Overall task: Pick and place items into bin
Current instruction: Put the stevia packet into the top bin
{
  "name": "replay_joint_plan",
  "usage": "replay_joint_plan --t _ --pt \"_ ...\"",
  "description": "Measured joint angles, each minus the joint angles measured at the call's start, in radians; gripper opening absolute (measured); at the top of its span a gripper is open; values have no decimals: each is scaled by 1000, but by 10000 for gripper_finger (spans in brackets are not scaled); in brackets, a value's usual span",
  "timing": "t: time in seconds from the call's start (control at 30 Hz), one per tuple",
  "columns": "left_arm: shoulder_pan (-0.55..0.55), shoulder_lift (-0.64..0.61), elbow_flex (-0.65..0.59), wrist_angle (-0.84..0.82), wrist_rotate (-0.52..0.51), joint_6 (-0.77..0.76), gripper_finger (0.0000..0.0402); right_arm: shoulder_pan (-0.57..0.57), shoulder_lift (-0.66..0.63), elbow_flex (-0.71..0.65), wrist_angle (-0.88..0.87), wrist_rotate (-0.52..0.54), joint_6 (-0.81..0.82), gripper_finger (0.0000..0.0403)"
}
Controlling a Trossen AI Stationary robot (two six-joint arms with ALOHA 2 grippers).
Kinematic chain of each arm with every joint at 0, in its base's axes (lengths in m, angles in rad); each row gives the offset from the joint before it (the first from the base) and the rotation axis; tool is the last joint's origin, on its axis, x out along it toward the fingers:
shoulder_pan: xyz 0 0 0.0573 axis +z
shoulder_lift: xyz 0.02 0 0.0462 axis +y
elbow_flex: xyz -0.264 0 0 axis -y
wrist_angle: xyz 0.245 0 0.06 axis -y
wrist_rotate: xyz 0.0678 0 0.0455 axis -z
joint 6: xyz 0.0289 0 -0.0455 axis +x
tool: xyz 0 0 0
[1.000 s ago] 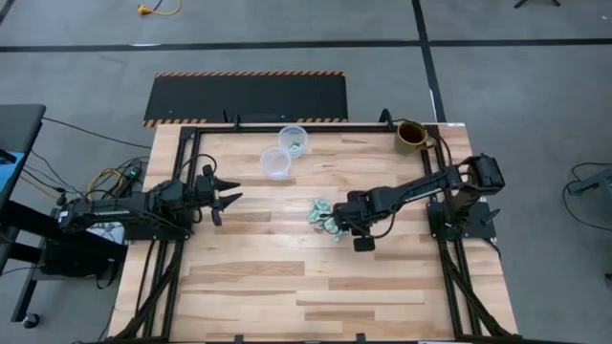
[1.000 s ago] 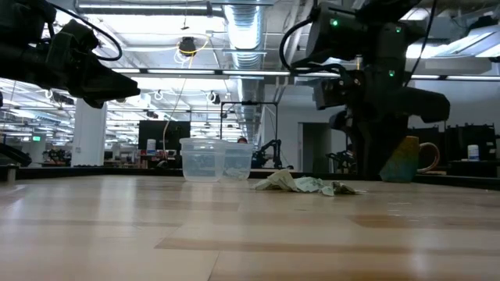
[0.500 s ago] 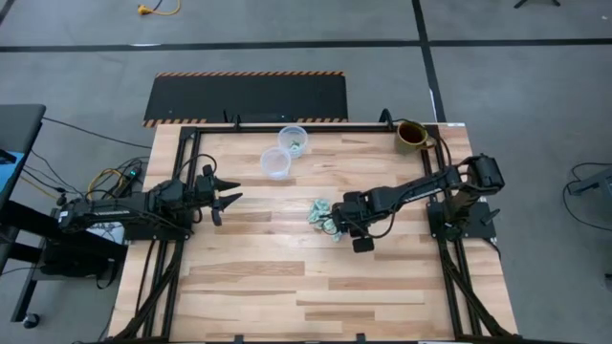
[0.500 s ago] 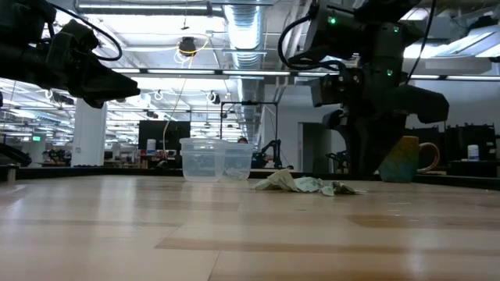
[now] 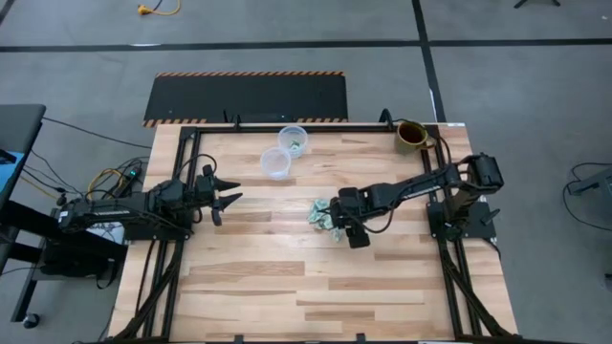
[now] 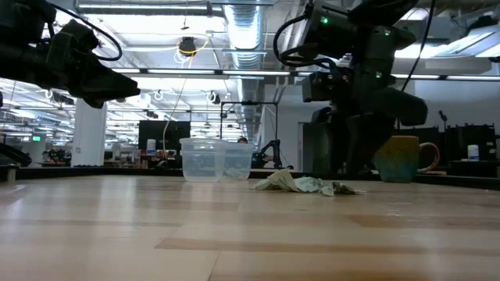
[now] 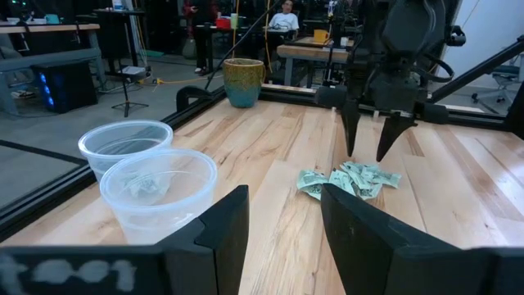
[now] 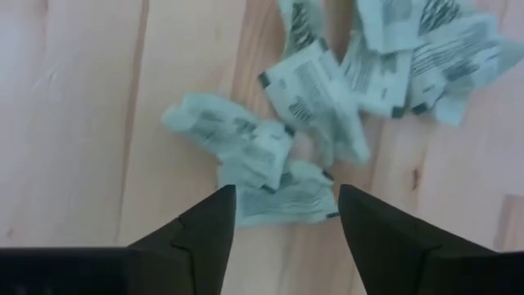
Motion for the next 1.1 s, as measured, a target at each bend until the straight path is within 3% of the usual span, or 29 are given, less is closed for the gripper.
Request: replay_joint_plan --t 0.57,1.1 --pt "0 0 0 0 0 0 143 -10 121 7 0 -12 1 182" --pt "0 0 0 0 0 0 143 -11 8 -3 -82 3 225 13"
